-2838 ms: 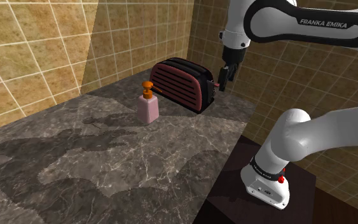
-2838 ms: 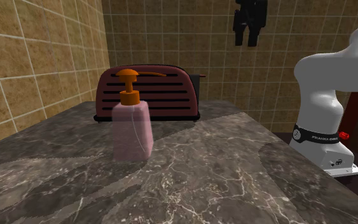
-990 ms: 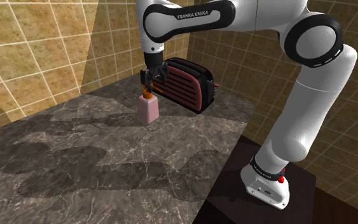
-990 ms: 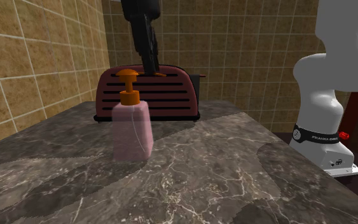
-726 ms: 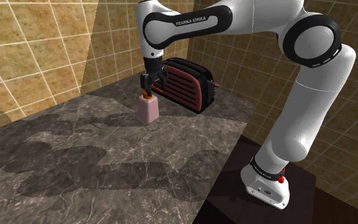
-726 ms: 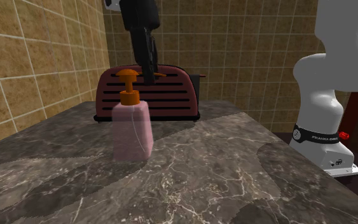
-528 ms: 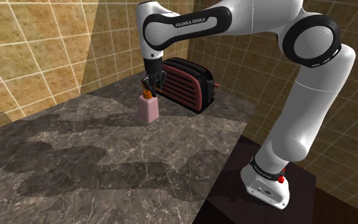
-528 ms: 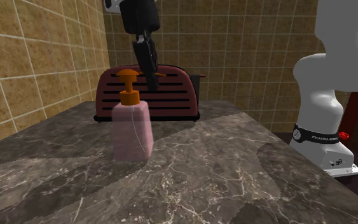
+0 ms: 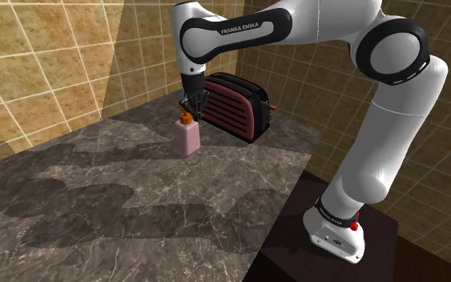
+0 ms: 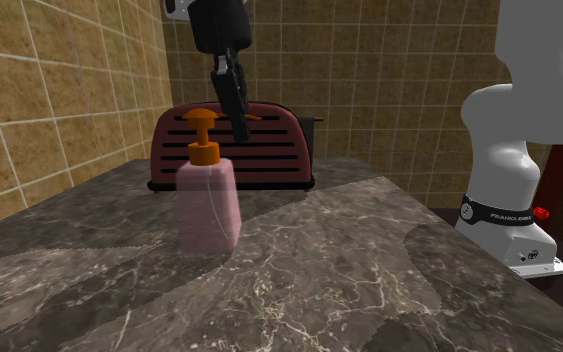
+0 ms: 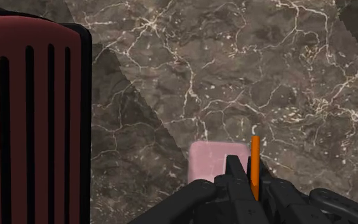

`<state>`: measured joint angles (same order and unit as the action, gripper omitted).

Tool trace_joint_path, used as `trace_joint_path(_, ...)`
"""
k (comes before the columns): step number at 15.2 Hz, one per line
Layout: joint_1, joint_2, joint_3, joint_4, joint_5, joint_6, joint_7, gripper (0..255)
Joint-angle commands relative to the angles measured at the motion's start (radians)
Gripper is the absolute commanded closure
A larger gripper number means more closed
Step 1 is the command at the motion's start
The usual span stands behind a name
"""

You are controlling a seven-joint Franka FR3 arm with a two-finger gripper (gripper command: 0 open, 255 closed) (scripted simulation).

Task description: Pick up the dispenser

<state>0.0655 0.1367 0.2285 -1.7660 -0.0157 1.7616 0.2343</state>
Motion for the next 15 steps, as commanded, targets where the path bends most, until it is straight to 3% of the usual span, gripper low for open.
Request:
trace_joint_path(1, 0.0, -0.001, 0.0, 0.01, 0.0, -0.012, -0.001, 255)
trace_joint_path(15, 0.002, -0.004, 0.002, 0.195, 0.002, -0.2, 0.0, 255)
